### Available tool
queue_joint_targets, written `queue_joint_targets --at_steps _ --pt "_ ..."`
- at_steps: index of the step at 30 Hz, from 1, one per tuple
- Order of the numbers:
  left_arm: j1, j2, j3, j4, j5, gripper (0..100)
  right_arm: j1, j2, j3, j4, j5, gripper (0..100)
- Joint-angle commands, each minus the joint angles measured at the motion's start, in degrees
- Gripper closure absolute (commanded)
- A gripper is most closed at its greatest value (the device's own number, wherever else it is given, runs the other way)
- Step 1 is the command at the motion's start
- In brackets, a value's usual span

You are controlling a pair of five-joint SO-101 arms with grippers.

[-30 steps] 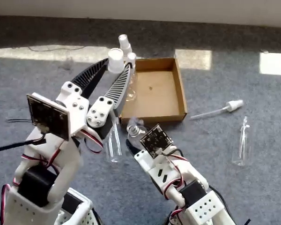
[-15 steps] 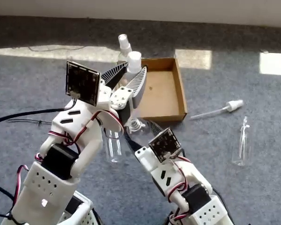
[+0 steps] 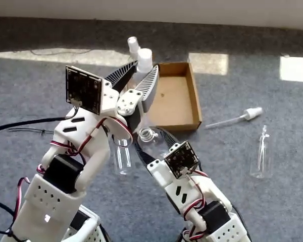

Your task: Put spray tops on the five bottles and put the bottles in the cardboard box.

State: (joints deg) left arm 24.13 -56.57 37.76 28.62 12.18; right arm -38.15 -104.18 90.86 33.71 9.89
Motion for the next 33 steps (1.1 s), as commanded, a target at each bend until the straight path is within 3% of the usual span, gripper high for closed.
queue_joint_targets --at_steps 1,12,17,20,25,30,33 --pt "0.92 -0.22 -4.53 -0.88 0.53 99 0.66 -0.4 -0.31 0.13 -0.62 99.5" --pt "1.1 0.13 -4.09 -0.88 0.7 99 0.66 -0.4 -0.22 0.13 -0.53 99.5" --pt "1.1 -0.31 1.89 0.26 0.62 99 0.92 -0.48 -0.48 0.13 -0.79 99.5" --pt "1.19 -0.31 4.97 0.26 0.62 99 1.54 -0.48 -0.75 0.13 -4.48 99.5" --pt "4.7 -0.31 8.22 0.35 0.53 99 7.52 -0.48 -2.07 0.04 -6.33 99.5" --pt "10.24 -0.31 10.33 1.49 0.09 99 8.13 -0.4 -3.3 0.04 -6.33 99.5" --pt "12.18 -0.31 10.42 5.01 -5.1 99 8.13 -0.4 -3.3 0.04 -6.33 99.5"
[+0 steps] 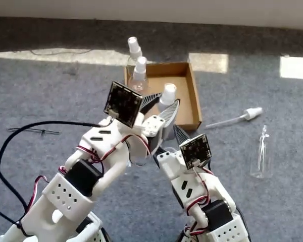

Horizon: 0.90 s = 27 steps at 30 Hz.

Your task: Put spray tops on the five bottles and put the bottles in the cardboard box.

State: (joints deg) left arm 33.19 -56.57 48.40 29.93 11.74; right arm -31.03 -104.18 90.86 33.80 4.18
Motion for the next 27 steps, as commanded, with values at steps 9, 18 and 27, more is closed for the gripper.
queue_joint_targets --at_steps 9,18,27 --pt "-0.4 -0.31 -0.57 8.09 -9.49 85 1.01 -0.84 -3.3 0.04 -0.62 99.5" --pt "-3.82 -0.31 -8.92 14.77 -9.67 82 1.01 -0.4 -3.3 0.04 -0.62 99.5" --pt "-7.25 0.31 -16.66 17.41 -9.67 82 1.01 -0.84 -3.3 0.22 -0.62 99.5"
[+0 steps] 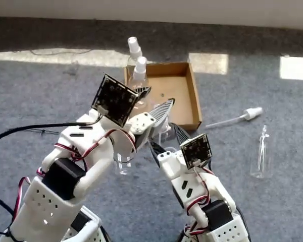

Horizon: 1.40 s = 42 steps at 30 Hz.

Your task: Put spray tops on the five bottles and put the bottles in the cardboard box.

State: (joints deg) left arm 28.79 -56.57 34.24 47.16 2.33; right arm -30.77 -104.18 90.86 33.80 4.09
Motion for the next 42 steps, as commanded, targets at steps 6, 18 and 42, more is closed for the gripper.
queue_joint_targets --at_steps 6,18,42 --pt "-3.03 -0.22 7.78 -0.18 -4.75 82 0.75 -0.84 -3.3 0.22 -0.53 99.5" --pt "-3.56 -0.31 1.63 0.62 -5.54 82 5.23 -0.22 -9.01 0.31 -0.53 99.5" --pt "-5.58 -0.4 14.64 10.64 -4.48 65 5.14 48.84 -53.23 6.29 -11.78 99.5"
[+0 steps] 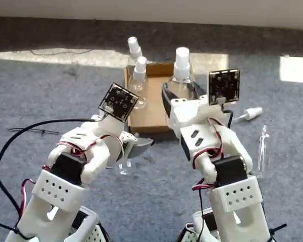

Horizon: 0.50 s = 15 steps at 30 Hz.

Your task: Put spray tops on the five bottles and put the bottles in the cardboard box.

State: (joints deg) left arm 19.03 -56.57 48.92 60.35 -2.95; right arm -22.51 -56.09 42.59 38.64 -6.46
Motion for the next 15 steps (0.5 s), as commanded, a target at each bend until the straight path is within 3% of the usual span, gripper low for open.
queue_joint_targets --at_steps 1,6,15 --pt "5.05 -0.4 -0.13 -2.64 2.02 65 -3.65 0.92 -4.88 1.54 -1.23 99.5" --pt "7.96 -4.97 0.66 -4.31 3.52 65 -4.44 0.66 -3.56 2.86 -1.23 99.5" --pt "7.87 -7.52 8.13 -14.77 3.34 65 -4.7 0.57 -2.68 12.44 -1.14 99.5"
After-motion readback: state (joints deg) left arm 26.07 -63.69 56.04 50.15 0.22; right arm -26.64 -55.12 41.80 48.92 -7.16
